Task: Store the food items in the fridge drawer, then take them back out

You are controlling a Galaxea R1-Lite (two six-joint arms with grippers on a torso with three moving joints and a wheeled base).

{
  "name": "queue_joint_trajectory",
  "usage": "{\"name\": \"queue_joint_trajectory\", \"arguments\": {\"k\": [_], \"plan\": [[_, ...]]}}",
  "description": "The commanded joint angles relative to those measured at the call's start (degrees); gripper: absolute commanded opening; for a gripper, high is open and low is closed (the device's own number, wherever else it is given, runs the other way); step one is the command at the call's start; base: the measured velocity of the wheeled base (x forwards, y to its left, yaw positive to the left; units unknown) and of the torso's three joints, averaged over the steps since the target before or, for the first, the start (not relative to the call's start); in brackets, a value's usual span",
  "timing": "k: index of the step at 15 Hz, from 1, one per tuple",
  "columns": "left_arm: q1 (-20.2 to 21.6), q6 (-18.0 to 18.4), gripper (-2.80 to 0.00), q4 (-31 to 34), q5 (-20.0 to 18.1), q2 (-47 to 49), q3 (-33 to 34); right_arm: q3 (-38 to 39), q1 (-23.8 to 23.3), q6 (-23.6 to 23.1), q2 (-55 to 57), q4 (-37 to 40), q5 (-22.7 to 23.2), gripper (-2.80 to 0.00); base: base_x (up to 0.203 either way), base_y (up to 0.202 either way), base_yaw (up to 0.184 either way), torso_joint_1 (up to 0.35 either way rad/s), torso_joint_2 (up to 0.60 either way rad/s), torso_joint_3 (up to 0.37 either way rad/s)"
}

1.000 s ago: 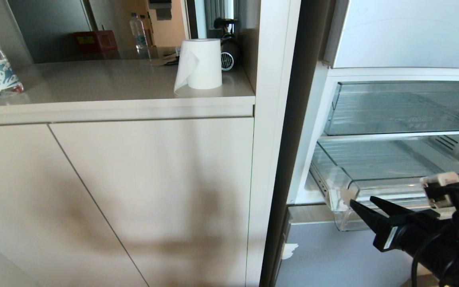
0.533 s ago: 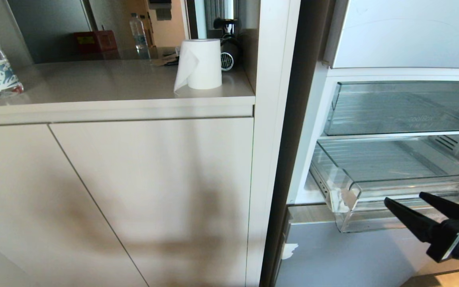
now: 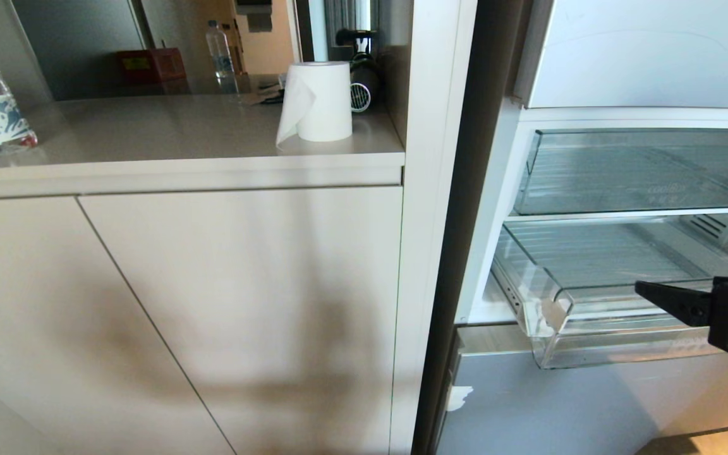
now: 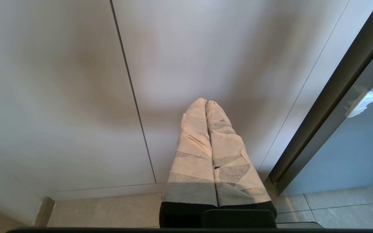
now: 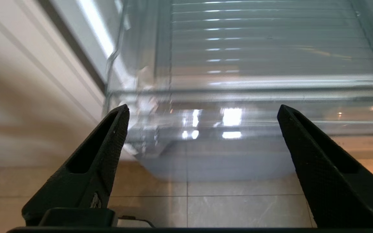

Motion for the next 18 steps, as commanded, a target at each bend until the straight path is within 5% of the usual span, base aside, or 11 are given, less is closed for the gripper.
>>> {"name": "queue_joint_trajectory", "arguments": {"k": [1, 6, 13, 18], "plan": [[0.01, -0.02, -2.80, 0.07, 0.02, -0.02, 0.01, -2.72, -1.73, 0.00, 8.01, -1.08, -0.11, 0.00, 0.000, 0.000, 0.000, 0.000, 0.00, 0.000], [0.01, -0.02, -2.80, 0.00, 0.02, -0.02, 0.01, -10.14, -4.90, -2.68, 20.26, -6.20, -0.22, 0.00, 0.000, 0.000, 0.000, 0.000, 0.00, 0.000], [0.01, -0.02, -2.80, 0.07, 0.02, -0.02, 0.01, -16.28, -7.59, -4.01, 28.34, 2.95, 0.57, 0.00, 0.000, 0.000, 0.000, 0.000, 0.00, 0.000], [0.01, -0.02, -2.80, 0.07, 0.02, -0.02, 0.01, -17.90, -9.53, -3.45, 15.06, 21.82, 7.68, 0.00, 0.000, 0.000, 0.000, 0.000, 0.00, 0.000]]}}
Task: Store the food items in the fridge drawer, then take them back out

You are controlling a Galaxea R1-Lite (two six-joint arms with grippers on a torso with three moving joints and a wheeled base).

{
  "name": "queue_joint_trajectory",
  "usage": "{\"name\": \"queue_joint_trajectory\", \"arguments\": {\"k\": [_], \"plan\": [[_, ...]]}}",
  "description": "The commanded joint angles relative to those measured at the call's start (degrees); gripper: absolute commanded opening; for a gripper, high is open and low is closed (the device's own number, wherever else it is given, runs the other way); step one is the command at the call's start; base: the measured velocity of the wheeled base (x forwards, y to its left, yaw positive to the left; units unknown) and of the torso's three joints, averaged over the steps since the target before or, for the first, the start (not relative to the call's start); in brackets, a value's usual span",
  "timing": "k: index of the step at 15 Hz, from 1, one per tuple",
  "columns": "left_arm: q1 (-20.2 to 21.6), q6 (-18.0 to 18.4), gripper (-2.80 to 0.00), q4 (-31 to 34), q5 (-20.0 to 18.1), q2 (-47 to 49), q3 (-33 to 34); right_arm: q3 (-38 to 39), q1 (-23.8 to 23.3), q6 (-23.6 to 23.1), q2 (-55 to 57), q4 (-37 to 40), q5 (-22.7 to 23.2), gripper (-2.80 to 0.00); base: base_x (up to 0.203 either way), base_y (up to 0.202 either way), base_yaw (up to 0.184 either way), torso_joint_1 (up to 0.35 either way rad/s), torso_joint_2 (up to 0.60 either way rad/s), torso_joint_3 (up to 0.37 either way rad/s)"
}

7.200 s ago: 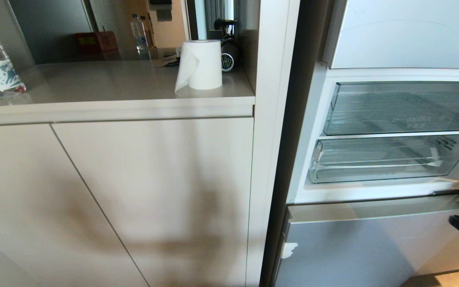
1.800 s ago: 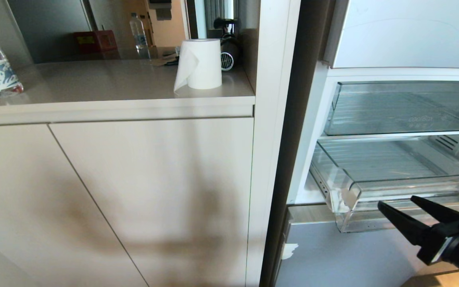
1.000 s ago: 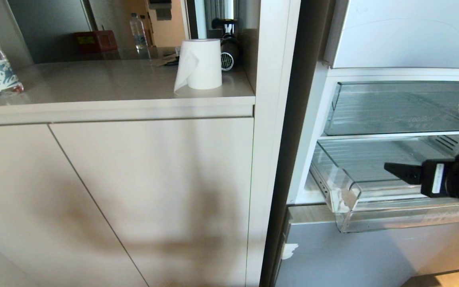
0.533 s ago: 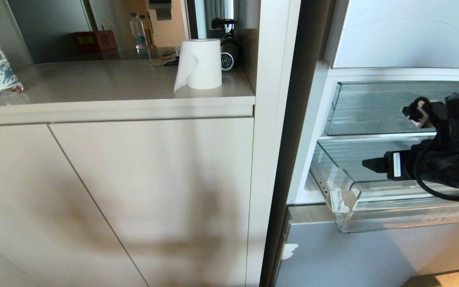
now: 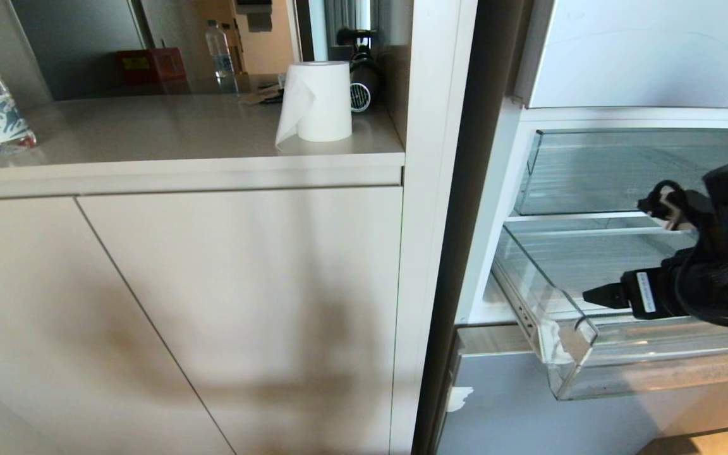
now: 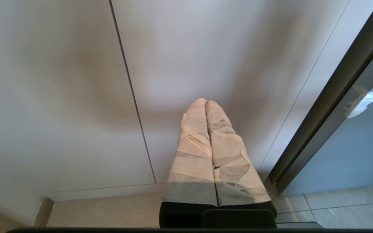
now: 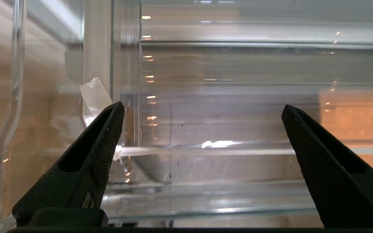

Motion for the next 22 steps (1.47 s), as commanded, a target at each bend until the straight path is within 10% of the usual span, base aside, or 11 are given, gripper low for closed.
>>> {"name": "queue_joint_trajectory", "arguments": {"k": [1, 22], "plan": [[0.01, -0.02, -2.80, 0.05, 0.02, -0.02, -0.01, -1.49, -1.47, 0.32, -5.05, 4.59, 1.62, 0.00, 0.000, 0.000, 0.000, 0.000, 0.00, 0.000], [0.01, -0.02, -2.80, -0.03, 0.02, -0.02, -0.01, 9.21, -8.87, -3.82, -15.16, 6.86, 1.85, 0.00, 0.000, 0.000, 0.000, 0.000, 0.00, 0.000]]}}
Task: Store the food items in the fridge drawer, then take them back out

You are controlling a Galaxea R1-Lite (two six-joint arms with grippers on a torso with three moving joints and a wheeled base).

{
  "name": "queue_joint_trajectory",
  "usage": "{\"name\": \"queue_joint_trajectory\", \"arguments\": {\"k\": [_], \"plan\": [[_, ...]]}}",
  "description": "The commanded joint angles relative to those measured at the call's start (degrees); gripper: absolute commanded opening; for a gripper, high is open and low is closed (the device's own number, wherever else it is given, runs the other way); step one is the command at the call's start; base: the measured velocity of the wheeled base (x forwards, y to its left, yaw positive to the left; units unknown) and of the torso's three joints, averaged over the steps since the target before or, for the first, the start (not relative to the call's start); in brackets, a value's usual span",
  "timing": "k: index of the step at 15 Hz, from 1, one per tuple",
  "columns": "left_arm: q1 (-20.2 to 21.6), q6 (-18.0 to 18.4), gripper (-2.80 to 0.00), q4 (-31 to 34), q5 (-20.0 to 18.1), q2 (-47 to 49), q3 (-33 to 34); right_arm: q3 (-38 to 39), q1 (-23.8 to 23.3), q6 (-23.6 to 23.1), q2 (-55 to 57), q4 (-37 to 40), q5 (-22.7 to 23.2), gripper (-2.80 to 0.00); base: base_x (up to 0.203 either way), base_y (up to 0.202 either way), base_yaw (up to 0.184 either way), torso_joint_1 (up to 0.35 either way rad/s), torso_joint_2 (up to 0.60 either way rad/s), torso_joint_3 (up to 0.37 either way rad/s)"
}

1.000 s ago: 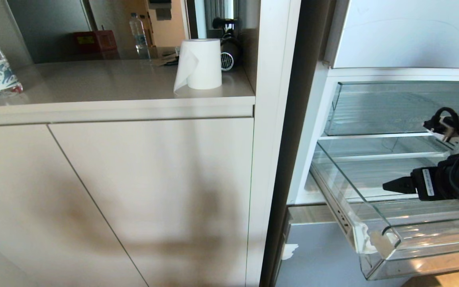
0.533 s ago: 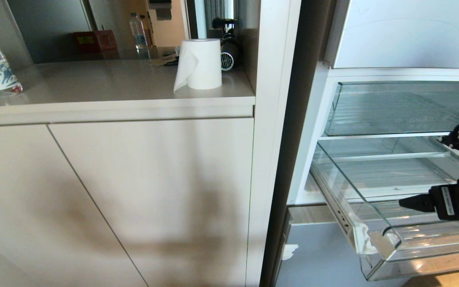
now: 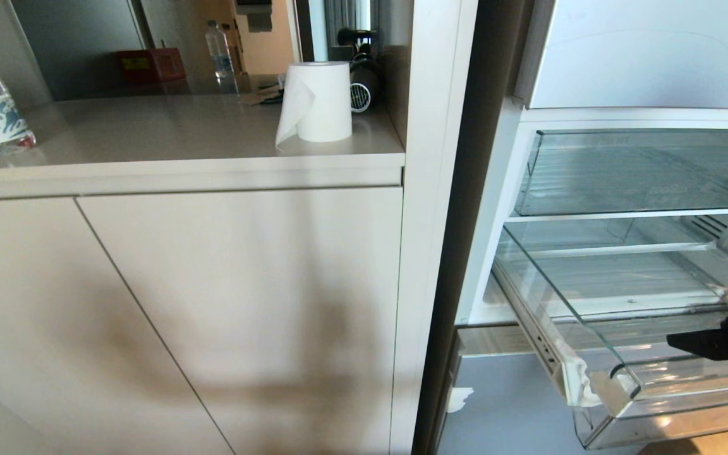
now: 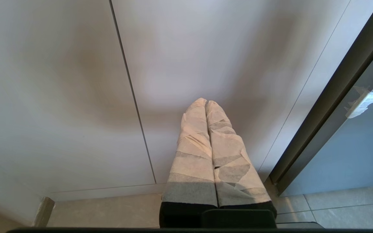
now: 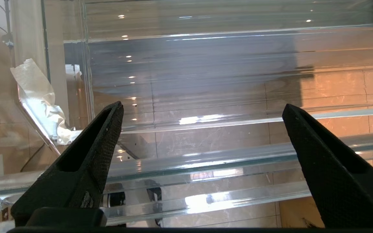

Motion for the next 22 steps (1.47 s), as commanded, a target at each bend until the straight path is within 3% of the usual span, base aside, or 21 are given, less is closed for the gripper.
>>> {"name": "queue_joint_trajectory", "arguments": {"k": [1, 6, 10, 19, 22], "plan": [[0.01, -0.02, -2.80, 0.06, 0.02, -0.02, 0.01, 0.95, -0.11, -0.08, -2.43, 0.34, -0.03, 0.00, 0.000, 0.000, 0.000, 0.000, 0.00, 0.000], [0.01, -0.02, -2.80, 0.06, 0.02, -0.02, 0.01, 1.03, -0.03, 0.93, -4.61, -0.80, 0.48, 0.00, 0.000, 0.000, 0.000, 0.000, 0.00, 0.000], [0.01, -0.02, -2.80, 0.06, 0.02, -0.02, 0.01, 3.09, 0.13, 4.47, -7.48, -10.91, 1.26, 0.00, 0.000, 0.000, 0.000, 0.000, 0.00, 0.000], [0.01, -0.02, -2.80, 0.06, 0.02, -0.02, 0.01, 13.66, 0.14, 4.56, -35.70, -11.46, 2.05, 0.00, 0.000, 0.000, 0.000, 0.000, 0.00, 0.000], [0.01, -0.02, -2.80, 0.06, 0.02, -0.02, 0.01, 19.07, 0.16, 3.65, -43.62, -11.50, 4.90, 0.00, 0.000, 0.000, 0.000, 0.000, 0.00, 0.000]]}}
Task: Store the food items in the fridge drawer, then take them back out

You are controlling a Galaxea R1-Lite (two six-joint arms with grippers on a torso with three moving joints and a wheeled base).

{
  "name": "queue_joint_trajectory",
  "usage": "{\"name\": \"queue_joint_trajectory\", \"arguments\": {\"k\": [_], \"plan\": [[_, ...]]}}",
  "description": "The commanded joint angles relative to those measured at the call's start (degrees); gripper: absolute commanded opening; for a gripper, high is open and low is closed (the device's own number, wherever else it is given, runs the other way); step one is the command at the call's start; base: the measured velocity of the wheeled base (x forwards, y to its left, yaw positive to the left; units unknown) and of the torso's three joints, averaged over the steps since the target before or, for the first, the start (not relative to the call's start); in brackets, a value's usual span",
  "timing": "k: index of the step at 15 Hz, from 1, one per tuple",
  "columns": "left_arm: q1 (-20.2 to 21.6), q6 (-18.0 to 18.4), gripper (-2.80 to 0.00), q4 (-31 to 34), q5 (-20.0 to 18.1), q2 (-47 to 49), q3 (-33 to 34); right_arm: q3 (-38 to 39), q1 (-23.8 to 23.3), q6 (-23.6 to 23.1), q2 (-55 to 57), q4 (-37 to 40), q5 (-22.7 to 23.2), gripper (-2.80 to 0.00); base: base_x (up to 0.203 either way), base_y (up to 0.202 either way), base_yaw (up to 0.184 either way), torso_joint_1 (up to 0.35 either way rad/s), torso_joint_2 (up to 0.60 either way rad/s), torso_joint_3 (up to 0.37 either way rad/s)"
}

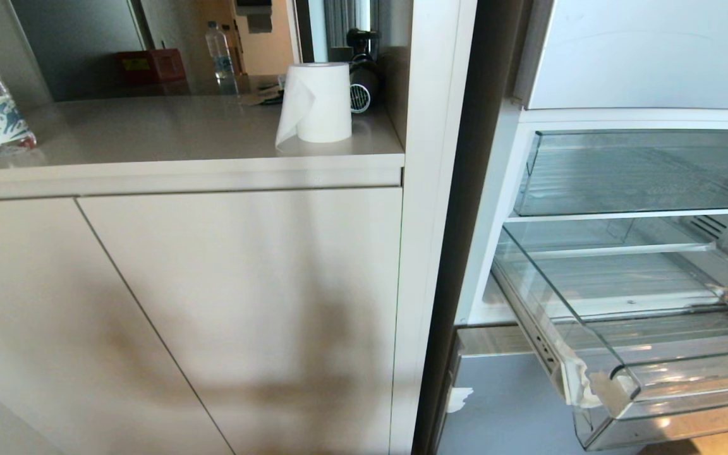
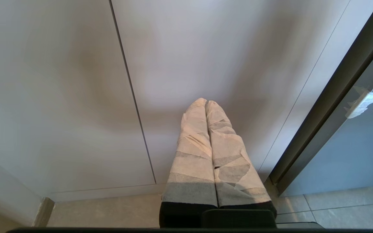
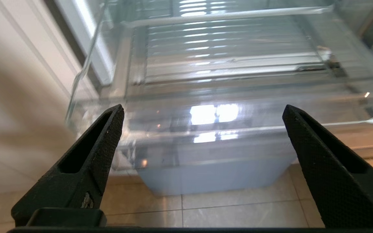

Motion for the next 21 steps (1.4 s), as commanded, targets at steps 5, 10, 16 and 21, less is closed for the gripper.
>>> {"name": "queue_joint_trajectory", "arguments": {"k": [5, 10, 16, 21], "plan": [[0.01, -0.02, -2.80, 0.00, 0.02, -0.02, 0.01, 11.77, 3.55, -1.09, -14.56, -0.22, 1.62, 0.00, 0.000, 0.000, 0.000, 0.000, 0.00, 0.000], [0.01, -0.02, -2.80, 0.07, 0.02, -0.02, 0.01, 24.94, 4.19, -3.28, -15.97, -5.41, 3.83, 0.00, 0.000, 0.000, 0.000, 0.000, 0.00, 0.000], [0.01, -0.02, -2.80, 0.07, 0.02, -0.02, 0.01, 32.85, -2.49, -5.59, -19.70, -13.72, 7.33, -2.80, 0.000, 0.000, 0.000, 0.000, 0.00, 0.000], [0.01, -0.02, -2.80, 0.07, 0.02, -0.02, 0.01, 33.10, -1.46, -5.81, -30.73, -13.90, 7.04, -2.80, 0.000, 0.000, 0.000, 0.000, 0.00, 0.000]]}}
